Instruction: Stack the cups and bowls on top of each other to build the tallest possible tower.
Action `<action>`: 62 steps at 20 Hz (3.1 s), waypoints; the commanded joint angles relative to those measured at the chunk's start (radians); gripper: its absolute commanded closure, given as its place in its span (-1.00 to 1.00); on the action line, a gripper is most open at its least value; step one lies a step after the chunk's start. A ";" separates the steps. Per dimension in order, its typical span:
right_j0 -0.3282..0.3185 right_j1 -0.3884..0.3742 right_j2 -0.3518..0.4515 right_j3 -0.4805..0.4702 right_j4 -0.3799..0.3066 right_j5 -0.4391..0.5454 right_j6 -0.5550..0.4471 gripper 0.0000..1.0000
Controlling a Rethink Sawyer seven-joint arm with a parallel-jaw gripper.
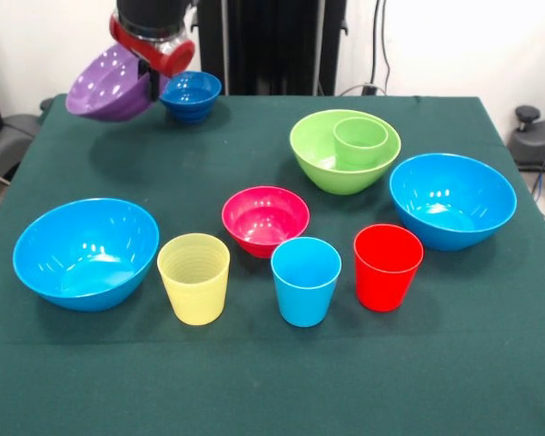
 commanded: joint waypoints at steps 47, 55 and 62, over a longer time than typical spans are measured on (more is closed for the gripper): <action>-0.110 0.070 0.178 -0.200 -0.003 0.200 -0.189 1.00; -0.094 0.069 0.170 -0.212 -0.005 0.227 -0.182 1.00; -0.094 0.068 0.171 -0.213 -0.001 0.238 -0.185 1.00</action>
